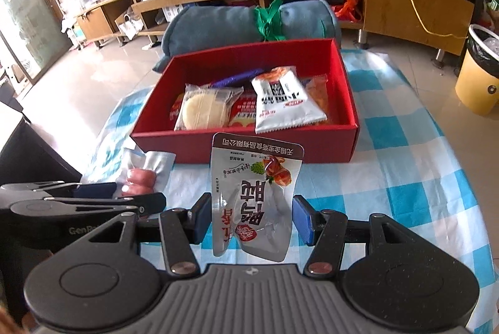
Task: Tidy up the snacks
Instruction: 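Carry the sausage pack and white bag over the red box with both tools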
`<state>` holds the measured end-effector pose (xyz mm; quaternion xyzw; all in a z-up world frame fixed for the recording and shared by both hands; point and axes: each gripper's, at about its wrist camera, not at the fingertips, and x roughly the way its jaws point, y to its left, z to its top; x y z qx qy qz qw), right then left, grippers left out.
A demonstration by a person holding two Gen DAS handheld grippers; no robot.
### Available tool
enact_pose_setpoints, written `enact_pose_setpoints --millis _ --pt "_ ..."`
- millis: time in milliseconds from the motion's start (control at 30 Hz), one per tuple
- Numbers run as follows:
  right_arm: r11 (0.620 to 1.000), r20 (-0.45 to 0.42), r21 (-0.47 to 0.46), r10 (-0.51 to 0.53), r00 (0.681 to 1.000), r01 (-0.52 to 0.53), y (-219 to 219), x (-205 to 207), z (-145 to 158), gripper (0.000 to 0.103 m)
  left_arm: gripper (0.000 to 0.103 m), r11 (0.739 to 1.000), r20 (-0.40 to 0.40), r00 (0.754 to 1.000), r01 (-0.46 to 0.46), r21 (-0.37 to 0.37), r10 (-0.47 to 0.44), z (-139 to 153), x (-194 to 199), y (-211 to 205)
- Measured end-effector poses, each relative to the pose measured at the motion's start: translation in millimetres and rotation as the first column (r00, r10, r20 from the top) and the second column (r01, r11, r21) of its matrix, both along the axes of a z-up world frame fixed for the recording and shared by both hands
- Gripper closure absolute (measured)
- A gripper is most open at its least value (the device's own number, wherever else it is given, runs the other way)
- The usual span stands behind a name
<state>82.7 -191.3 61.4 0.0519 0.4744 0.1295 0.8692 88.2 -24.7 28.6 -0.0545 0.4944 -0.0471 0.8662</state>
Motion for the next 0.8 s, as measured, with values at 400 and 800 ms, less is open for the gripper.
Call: enact_pose_setpoints --millis 400,800 --pt "1.000 0.051 0.008 0.013 0.999 -0.013 9.6 5.4 12.6 0.053 0.029 1.000 0.078 0.997 0.001 0.001 -0.001 21.6 3.2 -1.3" --pt "0.999 0.108 0.028 -0.025 0.994 0.022 3.5 36.9 30.0 0.053 0.029 1.000 0.119 0.993 -0.011 0.021 0.008 34.5 35.2 -8.4"
